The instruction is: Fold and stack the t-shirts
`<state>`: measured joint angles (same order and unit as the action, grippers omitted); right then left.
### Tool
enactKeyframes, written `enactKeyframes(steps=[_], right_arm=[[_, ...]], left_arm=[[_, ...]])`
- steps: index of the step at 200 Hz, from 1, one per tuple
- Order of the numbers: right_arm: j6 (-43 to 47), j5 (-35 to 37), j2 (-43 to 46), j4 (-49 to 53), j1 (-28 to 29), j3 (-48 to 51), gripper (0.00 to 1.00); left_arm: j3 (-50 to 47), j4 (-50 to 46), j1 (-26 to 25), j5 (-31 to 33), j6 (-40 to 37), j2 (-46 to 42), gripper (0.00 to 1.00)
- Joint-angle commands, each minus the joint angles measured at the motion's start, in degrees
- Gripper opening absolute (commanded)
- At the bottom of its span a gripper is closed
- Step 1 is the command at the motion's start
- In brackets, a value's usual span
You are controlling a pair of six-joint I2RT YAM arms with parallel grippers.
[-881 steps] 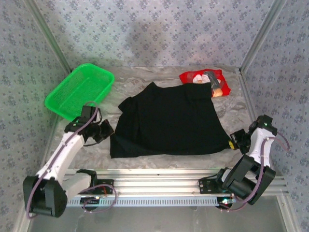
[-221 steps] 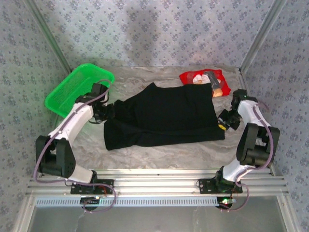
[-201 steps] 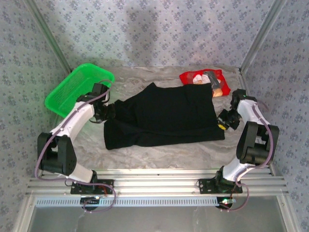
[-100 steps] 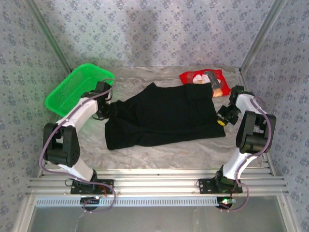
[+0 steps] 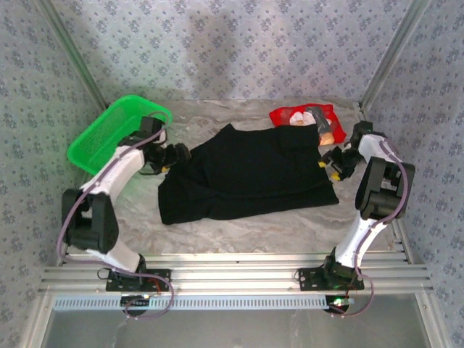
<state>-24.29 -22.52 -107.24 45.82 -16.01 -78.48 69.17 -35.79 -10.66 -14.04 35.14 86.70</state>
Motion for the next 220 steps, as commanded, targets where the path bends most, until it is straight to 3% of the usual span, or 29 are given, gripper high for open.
enactKeyframes(steps=[1, 8, 18, 48, 86, 127, 160, 190, 204, 220], right_arm=[[2.73, -7.26, 7.31, 2.07, -1.09, -1.19, 0.69], [3.54, -7.05, 9.74, 3.18, -1.05, -0.17, 0.75], [4.18, -6.94, 13.26, 4.63, -1.02, 2.02, 0.77], [2.54, -8.20, 23.33, 6.72, 0.67, 13.14, 0.78], [-0.51, -6.00, 31.28, 5.08, 3.86, 24.60, 0.76], [-1.85, -3.72, 29.32, -0.17, 4.04, 30.02, 0.72], [-2.89, -4.18, 26.21, -3.78, 4.68, 29.52, 0.72], [-2.98, -4.62, 23.46, -6.06, 4.93, 29.18, 0.72], [-2.97, -5.14, 22.03, -7.06, 5.20, 29.15, 0.72], [-3.01, -5.25, 20.38, -7.20, 5.20, 28.45, 0.72]], left_arm=[[-3.06, -1.85, 2.81, -5.42, 7.57, -11.44, 0.86], [-4.54, -4.79, 2.83, -4.73, 7.95, -14.75, 0.87], [-7.27, -8.82, 2.82, -3.42, 8.69, -19.47, 0.88], [-20.67, -14.48, 1.86, -4.37, 13.73, -32.39, 0.89], [-33.61, -16.36, 1.23, -2.35, 18.82, -41.47, 0.83], [-38.71, -6.23, 0.81, -2.22, 19.87, -35.17, 0.68], [-41.07, 6.43, 0.57, -2.79, 22.01, -29.15, 0.64], [-43.18, 14.17, 0.04, -4.06, 22.78, -21.85, 0.55], [-42.78, 14.92, -0.44, -3.33, 21.36, -18.97, 0.44], [-40.47, 11.53, -0.49, -1.44, 17.37, -17.27, 0.23]])
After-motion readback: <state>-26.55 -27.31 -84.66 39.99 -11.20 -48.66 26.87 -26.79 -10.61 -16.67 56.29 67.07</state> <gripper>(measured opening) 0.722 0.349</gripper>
